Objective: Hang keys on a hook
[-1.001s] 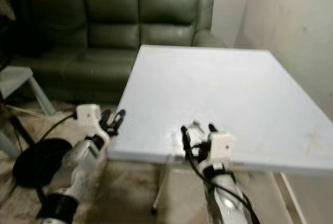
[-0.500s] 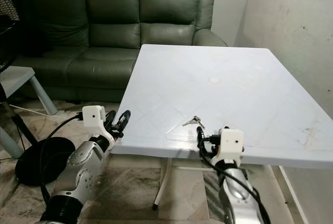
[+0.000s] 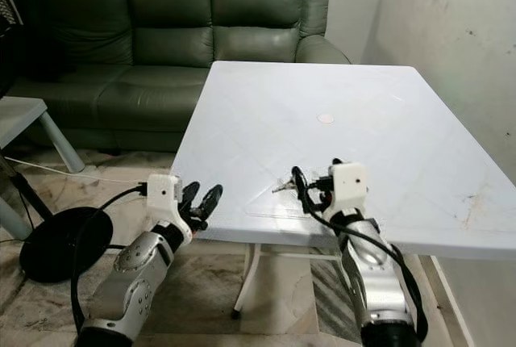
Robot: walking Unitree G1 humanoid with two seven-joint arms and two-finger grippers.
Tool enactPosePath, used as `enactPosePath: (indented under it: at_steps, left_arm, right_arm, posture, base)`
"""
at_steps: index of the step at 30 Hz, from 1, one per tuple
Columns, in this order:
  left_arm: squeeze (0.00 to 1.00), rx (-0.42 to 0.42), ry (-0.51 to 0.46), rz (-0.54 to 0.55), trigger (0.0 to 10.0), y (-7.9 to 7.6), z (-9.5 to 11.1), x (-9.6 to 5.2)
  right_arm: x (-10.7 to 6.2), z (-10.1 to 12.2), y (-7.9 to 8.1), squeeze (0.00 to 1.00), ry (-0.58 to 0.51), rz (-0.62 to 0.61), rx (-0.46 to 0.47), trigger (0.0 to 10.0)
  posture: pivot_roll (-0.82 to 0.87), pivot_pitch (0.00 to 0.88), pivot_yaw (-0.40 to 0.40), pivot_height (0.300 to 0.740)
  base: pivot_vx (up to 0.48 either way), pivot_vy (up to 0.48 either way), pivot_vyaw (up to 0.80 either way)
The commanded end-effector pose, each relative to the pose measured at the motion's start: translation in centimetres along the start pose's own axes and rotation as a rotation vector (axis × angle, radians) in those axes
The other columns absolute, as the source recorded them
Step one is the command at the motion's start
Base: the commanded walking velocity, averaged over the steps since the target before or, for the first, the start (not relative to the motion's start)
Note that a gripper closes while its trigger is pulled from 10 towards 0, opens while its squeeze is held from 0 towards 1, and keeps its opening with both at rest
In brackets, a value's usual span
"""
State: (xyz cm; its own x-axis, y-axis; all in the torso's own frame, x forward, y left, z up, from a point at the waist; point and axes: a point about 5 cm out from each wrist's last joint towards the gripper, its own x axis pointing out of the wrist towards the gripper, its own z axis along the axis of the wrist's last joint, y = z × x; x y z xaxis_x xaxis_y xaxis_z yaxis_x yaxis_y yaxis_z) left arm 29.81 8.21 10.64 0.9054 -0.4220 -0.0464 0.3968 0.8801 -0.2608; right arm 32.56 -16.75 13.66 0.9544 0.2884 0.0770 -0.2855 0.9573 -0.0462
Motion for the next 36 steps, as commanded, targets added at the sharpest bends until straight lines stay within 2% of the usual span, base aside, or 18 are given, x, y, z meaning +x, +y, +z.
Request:
enactPosePath:
  at_steps: [1,6,9,11,15,24,32,33,34,35,36]
  left_arm:
    - [0.00,0.012,0.000,-0.010,10.0,-0.3,0.3,-0.1]
    - [0.00,0.004,0.005,-0.017,10.0,-1.0,0.3,-0.7]
    - [0.00,0.000,0.009,-0.013,10.0,-1.2,0.4,-1.0]
    - [0.00,0.000,0.010,-0.012,10.0,-1.2,0.4,-1.1]
    - [0.00,-0.009,0.013,-0.003,10.0,-1.5,0.5,-1.5]
    - [0.00,0.000,0.014,-0.005,10.0,-2.0,0.9,-1.9]
    - [0.00,-0.002,0.013,-0.001,10.0,-2.0,1.3,-1.9]
    - [0.00,-0.001,0.013,0.001,10.0,-1.9,1.3,-1.9]
    - [0.00,-0.001,0.013,0.001,10.0,-1.9,1.3,-1.9]
    - [0.00,-0.002,0.013,0.004,10.0,-1.9,1.3,-1.9]
    - [0.00,-0.002,0.013,0.005,10.0,-1.9,1.3,-2.0]
  right_arm:
    - [0.4,0.1,0.3,0.00,0.013,0.037,0.009,10.0]
    - [1.9,0.7,0.7,0.00,0.032,0.077,0.022,10.0]
    - [3.0,1.1,0.6,0.00,0.070,0.054,0.015,10.0]
    - [3.1,1.1,0.6,0.00,0.078,0.051,0.016,10.0]
    - [4.1,0.6,0.2,0.00,0.166,0.026,0.017,10.0]
    - [4.1,-1.6,0.5,0.00,0.305,0.034,-0.024,10.0]
    - [4.0,-2.3,0.5,0.00,0.342,0.015,-0.038,10.0]
    - [4.0,-2.3,0.2,0.00,0.350,0.003,-0.028,4.7]
    - [4.0,-2.3,0.2,0.00,0.350,0.003,-0.028,4.7]
    - [4.0,-2.1,0.0,0.00,0.339,-0.003,-0.016,0.0]
    - [4.0,-2.1,-0.1,0.00,0.332,-0.005,-0.021,0.0]
  posture:
    - [0.04,0.081,-0.023,0.740]
    - [0.05,0.111,-0.034,0.740]
    - [0.06,0.122,-0.040,0.740]
    - [0.06,0.122,-0.040,0.740]
    - [0.07,0.139,-0.052,0.740]
    - [0.08,0.147,-0.060,0.740]
    - [0.08,0.157,-0.058,0.740]
    - [0.08,0.158,-0.057,0.740]
    - [0.08,0.158,-0.057,0.740]
    - [0.08,0.159,-0.058,0.740]
    - [0.08,0.159,-0.058,0.740]
  base:
    - [0.000,0.000,0.00]
    - [0.000,0.000,0.00]
    - [0.000,0.000,0.00]
    - [0.000,0.000,0.00]
    - [0.000,0.000,0.00]
    - [0.000,0.000,0.00]
    - [0.000,0.000,0.00]
    - [0.000,0.000,0.00]
    - [0.000,0.000,0.00]
    - [0.000,0.000,0.00]
    - [0.000,0.000,0.00]
